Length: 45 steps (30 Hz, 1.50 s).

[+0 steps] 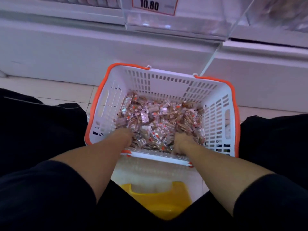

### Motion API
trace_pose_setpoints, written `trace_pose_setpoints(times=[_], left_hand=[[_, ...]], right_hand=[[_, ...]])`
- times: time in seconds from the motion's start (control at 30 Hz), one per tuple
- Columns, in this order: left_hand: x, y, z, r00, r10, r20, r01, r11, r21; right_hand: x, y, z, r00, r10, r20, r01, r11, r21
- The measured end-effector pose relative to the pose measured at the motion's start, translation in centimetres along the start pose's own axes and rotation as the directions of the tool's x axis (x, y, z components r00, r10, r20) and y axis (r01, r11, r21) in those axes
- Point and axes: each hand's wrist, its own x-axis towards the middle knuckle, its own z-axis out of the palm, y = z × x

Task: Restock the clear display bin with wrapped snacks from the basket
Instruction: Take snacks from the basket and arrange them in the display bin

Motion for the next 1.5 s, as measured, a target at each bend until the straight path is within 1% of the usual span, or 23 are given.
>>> trace_pose_setpoints(times=[0.1, 0.17, 0.27, 0.33, 0.37, 0.43, 0.53, 0.57, 0.6, 0.63, 0.67, 0.7, 0.73, 0.77, 0.8, 0.87, 0.9, 1.0, 1.1, 1.17, 1.3, 1.43, 1.5], left_hand=[[0.2, -0.4, 0.1, 1.0, -0.011, -0.022, 0.011, 1.0, -0.023], [0.2, -0.5, 0.1, 0.999, -0.026, -0.032, 0.025, 0.999, -0.039], [0.2, -0.4, -0.2, 0.993, -0.068, -0.1, 0.063, 0.997, -0.054], [-0.2, -0.3, -0.4, 0.983, -0.113, -0.144, 0.105, 0.993, -0.062], [-0.3, -0.2, -0.6, 0.979, -0.131, -0.156, 0.12, 0.99, -0.078], [-0.4, -0.3, -1.4, 0.973, -0.144, -0.179, 0.122, 0.984, -0.127], [-0.4, -0.4, -4.2, 0.97, -0.091, -0.227, 0.057, 0.986, -0.154], [-0.3, -0.5, -5.2, 0.972, -0.062, -0.225, 0.019, 0.982, -0.19], [0.0, -0.7, -6.0, 0.977, -0.022, -0.212, -0.039, 0.959, -0.282], [0.2, -0.7, -6.6, 0.986, 0.013, -0.169, -0.096, 0.863, -0.496], [0.1, -0.8, -7.1, 0.991, 0.057, -0.125, -0.132, 0.656, -0.743], [-0.2, -0.7, -7.4, 0.991, 0.088, -0.102, -0.129, 0.401, -0.907], [-0.5, -0.6, -7.5, 0.992, 0.093, -0.088, -0.103, 0.175, -0.979], [-0.8, -0.6, -7.5, 0.993, 0.089, -0.076, -0.077, 0.002, -0.997], [-0.8, -0.7, -7.4, 0.993, 0.092, -0.076, -0.063, -0.129, -0.99], [-0.9, -0.7, -7.6, 0.987, 0.131, -0.092, -0.05, -0.296, -0.954], [-1.0, -0.8, -7.7, 0.981, 0.165, -0.105, -0.044, -0.335, -0.941], [-1.5, -0.6, -8.4, 0.959, 0.221, -0.175, -0.09, -0.35, -0.933], [-2.1, 0.1, -9.3, 0.933, 0.281, -0.224, -0.101, -0.395, -0.913], [-2.5, 0.5, -9.9, 0.907, 0.343, -0.245, -0.097, -0.397, -0.913], [-3.3, 0.8, -11.0, 0.877, 0.409, -0.252, -0.066, -0.417, -0.907], [-3.8, 0.5, -11.7, 0.86, 0.443, -0.251, -0.046, -0.424, -0.905], [-4.2, 0.2, -12.2, 0.832, 0.502, -0.234, -0.002, -0.42, -0.908]], right_hand=[[0.0, 0.4, -0.8, 0.997, -0.081, -0.014, 0.082, 0.995, 0.061], [0.1, 0.5, -1.2, 0.993, -0.114, -0.028, 0.116, 0.991, 0.063], [0.3, 0.1, -1.8, 0.986, -0.15, -0.073, 0.156, 0.984, 0.091], [0.5, -0.3, -2.4, 0.987, -0.15, -0.063, 0.16, 0.967, 0.198], [0.7, -0.3, -2.6, 0.988, -0.146, -0.05, 0.154, 0.944, 0.292], [1.0, -0.5, -3.4, 0.991, -0.134, -0.019, 0.126, 0.859, 0.496], [1.2, -1.0, -5.4, 0.987, -0.155, -0.032, 0.141, 0.766, 0.628], [1.1, -1.2, -6.2, 0.985, -0.17, -0.036, 0.153, 0.745, 0.649], [1.0, -1.3, -7.0, 0.98, -0.193, -0.038, 0.168, 0.723, 0.67], [0.9, -1.4, -7.7, 0.975, -0.218, -0.038, 0.183, 0.7, 0.69], [0.6, -1.3, -8.5, 0.969, -0.246, -0.036, 0.198, 0.676, 0.71], [0.4, -1.2, -9.3, 0.958, -0.285, -0.027, 0.213, 0.65, 0.729], [0.3, -1.0, -10.1, 0.945, -0.327, -0.009, 0.222, 0.62, 0.753], [0.1, -0.7, -11.0, 0.929, -0.37, 0.013, 0.221, 0.583, 0.782], [-0.2, -0.4, -11.9, 0.909, -0.414, 0.039, 0.211, 0.539, 0.816], [-0.8, 0.2, -13.5, 0.866, -0.492, 0.087, 0.186, 0.479, 0.858], [-1.2, 0.5, -14.2, 0.847, -0.519, 0.113, 0.181, 0.481, 0.858], [-1.9, 0.5, -15.0, 0.83, -0.543, 0.129, 0.184, 0.485, 0.855], [-2.1, -0.2, -14.8, 0.851, -0.521, 0.069, 0.18, 0.413, 0.893], [-2.1, -0.4, -14.8, 0.878, -0.479, 0.012, 0.188, 0.367, 0.911], [-1.9, 0.0, -14.9, 0.922, -0.365, -0.127, 0.214, 0.208, 0.954], [-2.2, 0.0, -15.2, 0.904, -0.376, -0.203, 0.283, 0.171, 0.944], [-2.3, 0.1, -15.5, 0.886, -0.411, -0.214, 0.303, 0.164, 0.939]])
